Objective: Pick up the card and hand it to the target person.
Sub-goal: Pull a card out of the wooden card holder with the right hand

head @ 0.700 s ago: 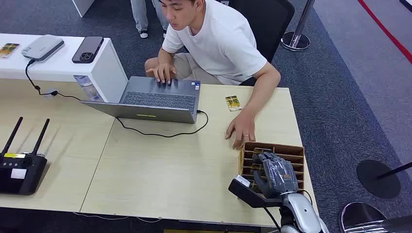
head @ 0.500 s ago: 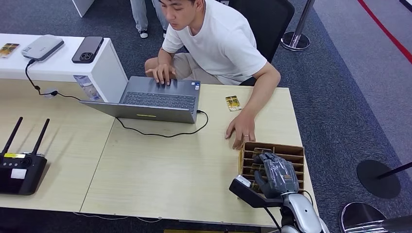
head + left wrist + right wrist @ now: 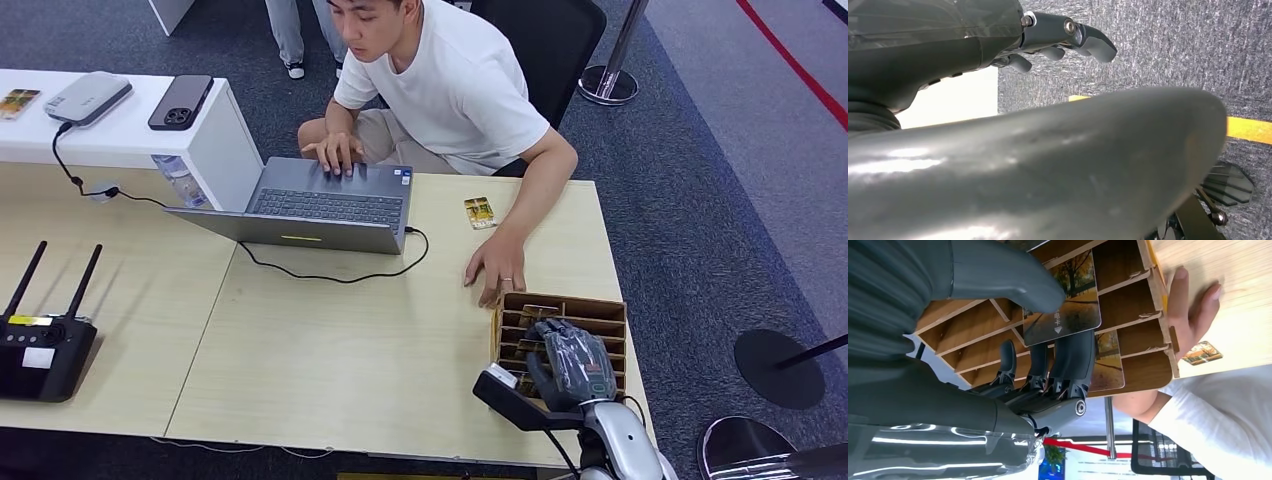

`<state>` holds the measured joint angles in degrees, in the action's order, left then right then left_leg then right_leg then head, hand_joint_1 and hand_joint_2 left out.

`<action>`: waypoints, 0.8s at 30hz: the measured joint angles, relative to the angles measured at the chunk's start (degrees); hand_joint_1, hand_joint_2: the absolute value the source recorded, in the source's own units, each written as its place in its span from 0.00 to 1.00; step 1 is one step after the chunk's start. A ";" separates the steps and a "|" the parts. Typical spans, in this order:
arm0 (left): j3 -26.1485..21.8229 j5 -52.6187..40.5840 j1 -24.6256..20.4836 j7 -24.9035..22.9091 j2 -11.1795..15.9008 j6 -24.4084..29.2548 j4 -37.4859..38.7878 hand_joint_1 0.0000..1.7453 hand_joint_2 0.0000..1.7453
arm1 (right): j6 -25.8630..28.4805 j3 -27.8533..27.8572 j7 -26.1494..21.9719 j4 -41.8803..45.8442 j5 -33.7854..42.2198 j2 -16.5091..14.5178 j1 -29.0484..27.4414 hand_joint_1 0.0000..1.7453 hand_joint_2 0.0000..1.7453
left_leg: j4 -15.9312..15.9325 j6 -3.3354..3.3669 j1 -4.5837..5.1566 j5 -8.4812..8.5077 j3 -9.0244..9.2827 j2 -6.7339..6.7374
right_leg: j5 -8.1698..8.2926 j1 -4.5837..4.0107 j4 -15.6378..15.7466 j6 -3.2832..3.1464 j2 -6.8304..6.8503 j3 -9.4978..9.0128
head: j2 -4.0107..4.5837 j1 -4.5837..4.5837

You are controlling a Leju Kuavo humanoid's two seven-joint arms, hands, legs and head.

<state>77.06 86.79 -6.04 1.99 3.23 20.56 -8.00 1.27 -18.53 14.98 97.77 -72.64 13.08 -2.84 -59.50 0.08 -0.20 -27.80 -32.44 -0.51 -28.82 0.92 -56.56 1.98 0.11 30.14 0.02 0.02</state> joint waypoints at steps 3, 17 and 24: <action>0.08 0.02 0.00 -0.07 0.00 -0.01 0.00 0.00 0.00 | -0.34 0.28 -0.13 0.00 0.28 -0.02 -0.17 0.62 1.00 | 0.00 0.00 0.00 0.00 0.00 0.00 | 0.00 0.00 0.00 0.00 0.00 0.00 | 0.00 0.00; 0.53 0.20 -0.02 -0.56 0.00 0.08 0.00 0.00 0.00 | -0.73 0.39 -0.56 0.00 0.73 -0.05 -0.64 0.86 1.00 | 0.00 0.00 0.00 0.00 0.00 0.00 | 0.00 0.00 0.00 0.00 0.00 0.00 | 0.00 0.00; 0.60 0.44 -0.03 -0.77 0.00 0.65 0.00 0.00 0.75 | -0.83 0.38 -0.79 -0.02 1.01 -0.05 -0.59 0.92 1.00 | 0.00 0.00 0.00 0.00 0.00 0.00 | 0.00 0.00 0.00 0.00 0.00 0.00 | 0.00 -0.01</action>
<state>77.66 87.23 -6.07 1.22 3.23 21.21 -8.00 0.44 -18.15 14.19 97.74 -71.63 13.03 -3.43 -59.50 0.08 -0.21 -27.80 -32.44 -0.51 -28.82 0.92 -56.55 1.98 0.11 30.13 0.02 0.02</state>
